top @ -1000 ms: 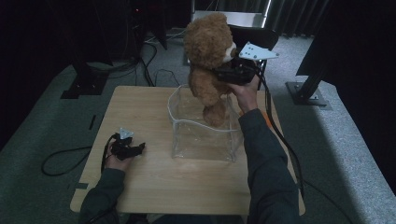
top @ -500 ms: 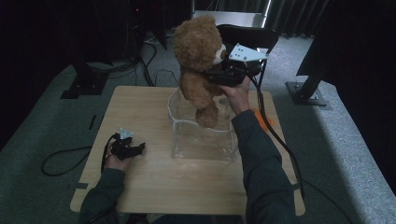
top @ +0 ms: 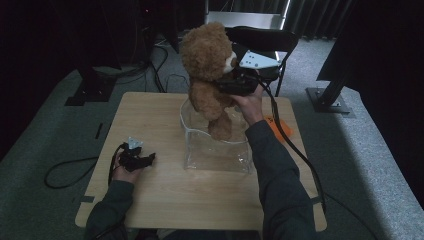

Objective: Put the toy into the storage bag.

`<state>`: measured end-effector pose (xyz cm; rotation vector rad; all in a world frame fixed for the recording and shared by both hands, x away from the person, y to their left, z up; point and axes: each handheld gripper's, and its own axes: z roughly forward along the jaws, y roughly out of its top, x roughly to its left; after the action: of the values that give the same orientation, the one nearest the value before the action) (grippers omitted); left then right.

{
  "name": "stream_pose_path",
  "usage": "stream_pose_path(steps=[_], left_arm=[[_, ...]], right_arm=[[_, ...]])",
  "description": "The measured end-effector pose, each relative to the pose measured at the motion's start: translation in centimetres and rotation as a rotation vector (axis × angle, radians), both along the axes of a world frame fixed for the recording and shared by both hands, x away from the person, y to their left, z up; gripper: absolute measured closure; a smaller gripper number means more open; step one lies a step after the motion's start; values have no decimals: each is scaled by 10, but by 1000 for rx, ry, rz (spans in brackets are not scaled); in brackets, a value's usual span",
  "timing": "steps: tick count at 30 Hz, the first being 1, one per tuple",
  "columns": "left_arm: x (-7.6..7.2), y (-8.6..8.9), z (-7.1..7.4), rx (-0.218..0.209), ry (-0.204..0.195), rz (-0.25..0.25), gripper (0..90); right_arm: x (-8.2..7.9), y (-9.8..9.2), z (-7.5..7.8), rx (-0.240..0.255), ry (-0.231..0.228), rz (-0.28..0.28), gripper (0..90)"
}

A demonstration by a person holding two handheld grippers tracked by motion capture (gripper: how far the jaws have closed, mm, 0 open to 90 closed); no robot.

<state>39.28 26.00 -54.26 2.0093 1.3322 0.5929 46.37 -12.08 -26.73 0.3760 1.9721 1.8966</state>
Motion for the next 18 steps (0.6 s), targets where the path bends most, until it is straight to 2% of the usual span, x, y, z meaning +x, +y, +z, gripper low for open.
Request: stream_pose_path(steps=[10,18], left_arm=[[0,0,0,1,1,-2,334],[0,0,0,1,1,-1,334]], right_arm=[[3,-2,-14,-18,30,-15,366],[2,-3,-16,-42,35,-12,365]])
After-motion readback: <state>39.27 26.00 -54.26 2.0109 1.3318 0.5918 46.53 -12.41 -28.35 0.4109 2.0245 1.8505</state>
